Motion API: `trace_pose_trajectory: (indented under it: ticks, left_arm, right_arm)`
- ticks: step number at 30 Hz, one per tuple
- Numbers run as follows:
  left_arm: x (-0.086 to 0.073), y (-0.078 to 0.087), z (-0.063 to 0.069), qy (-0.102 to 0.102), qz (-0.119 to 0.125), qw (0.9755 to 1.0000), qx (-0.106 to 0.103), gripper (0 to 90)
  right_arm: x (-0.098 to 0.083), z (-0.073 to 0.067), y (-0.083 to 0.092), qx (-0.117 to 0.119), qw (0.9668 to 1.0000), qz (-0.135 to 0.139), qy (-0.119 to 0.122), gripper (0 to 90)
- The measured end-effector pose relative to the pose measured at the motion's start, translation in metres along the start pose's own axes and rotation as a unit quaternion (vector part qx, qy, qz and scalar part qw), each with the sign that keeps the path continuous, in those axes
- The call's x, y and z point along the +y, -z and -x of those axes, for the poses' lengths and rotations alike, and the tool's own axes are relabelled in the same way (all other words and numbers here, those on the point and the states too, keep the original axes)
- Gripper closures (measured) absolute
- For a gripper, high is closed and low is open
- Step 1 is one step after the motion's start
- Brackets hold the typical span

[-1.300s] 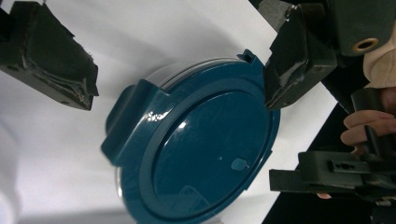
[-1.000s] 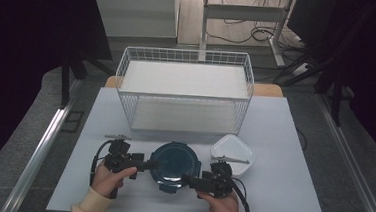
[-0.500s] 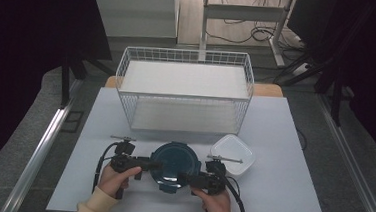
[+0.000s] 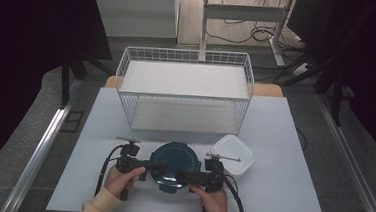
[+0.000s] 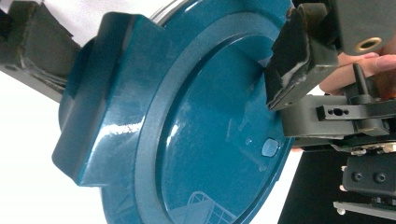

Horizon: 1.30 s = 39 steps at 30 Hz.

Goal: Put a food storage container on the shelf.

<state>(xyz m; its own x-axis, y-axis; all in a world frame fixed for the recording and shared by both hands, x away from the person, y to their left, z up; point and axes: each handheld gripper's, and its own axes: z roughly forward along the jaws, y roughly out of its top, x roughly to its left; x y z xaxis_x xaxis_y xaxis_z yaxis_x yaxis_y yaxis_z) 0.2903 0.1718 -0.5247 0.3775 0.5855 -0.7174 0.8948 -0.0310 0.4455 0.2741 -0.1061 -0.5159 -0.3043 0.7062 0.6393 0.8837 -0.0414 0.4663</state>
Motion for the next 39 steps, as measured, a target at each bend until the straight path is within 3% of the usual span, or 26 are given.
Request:
trace_pose_trajectory:
  ticks: [5,9,16,28,39]
  left_arm:
    - [0.001,0.002,0.000,0.020,-0.002,0.9998,-0.001,22.0]
    - [0.000,0.005,0.001,0.026,-0.001,0.9997,0.002,24.3]
    - [-0.003,0.014,0.010,0.020,0.017,0.9995,0.014,31.9]
    - [-0.007,0.026,0.023,0.007,0.042,0.9987,0.029,38.2]
    - [-0.007,0.037,0.039,-0.016,0.066,0.9975,0.023,39.4]
  right_arm:
    - [0.001,0.000,0.003,-0.004,1.0000,0.007,0.000,14.9]
    - [0.003,0.003,0.007,0.001,0.9998,0.009,-0.020,20.2]
    - [-0.001,0.003,0.013,0.007,0.9989,0.019,-0.042,25.6]
    - [-0.003,0.001,0.020,0.025,0.9978,0.023,-0.056,30.2]
    - [0.003,-0.009,0.034,0.032,0.9986,0.036,-0.022,30.1]
